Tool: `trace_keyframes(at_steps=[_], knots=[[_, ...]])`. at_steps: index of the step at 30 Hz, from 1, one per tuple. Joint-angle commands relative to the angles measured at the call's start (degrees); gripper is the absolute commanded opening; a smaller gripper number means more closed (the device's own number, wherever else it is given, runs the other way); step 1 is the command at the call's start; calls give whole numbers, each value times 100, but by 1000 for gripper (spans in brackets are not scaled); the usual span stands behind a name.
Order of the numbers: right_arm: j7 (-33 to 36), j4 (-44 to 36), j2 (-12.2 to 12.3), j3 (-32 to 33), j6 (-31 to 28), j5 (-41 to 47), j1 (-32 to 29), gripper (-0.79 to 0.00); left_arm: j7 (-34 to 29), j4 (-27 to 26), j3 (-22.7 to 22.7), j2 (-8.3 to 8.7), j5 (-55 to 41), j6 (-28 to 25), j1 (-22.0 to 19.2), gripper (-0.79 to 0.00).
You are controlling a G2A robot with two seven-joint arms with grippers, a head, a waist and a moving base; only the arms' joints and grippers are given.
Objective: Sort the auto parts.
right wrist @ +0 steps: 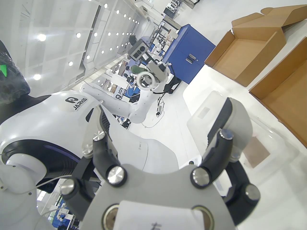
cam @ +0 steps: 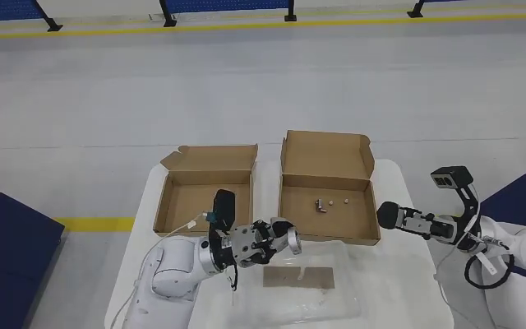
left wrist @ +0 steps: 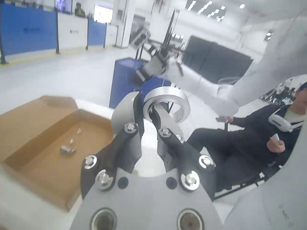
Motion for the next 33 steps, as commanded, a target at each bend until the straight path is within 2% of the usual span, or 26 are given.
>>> trace_keyframes(at_steps=[1, 8, 17, 21, 31, 33], knots=[[0, 0, 0, 0, 0, 0, 0, 0, 217, -66, 81, 39, -309, 1, -96, -785], [0, 0, 0, 0, 0, 0, 0, 0, 785, -396, 243, 189, -985, 1, -377, -785], [0, 0, 0, 0, 0, 0, 0, 0, 785, -396, 243, 189, -985, 1, -377, -785], [0, 0, 0, 0, 0, 0, 0, 0, 1280, -542, 347, 175, -1224, 1, -414, -785], [0, 0, 0, 0, 0, 0, 0, 0, 1966, -844, 853, 184, -1740, 1, -831, -785], [0, 0, 0, 0, 0, 0, 0, 0, 1946, -838, 867, 192, -1748, 1, -864, -785]])
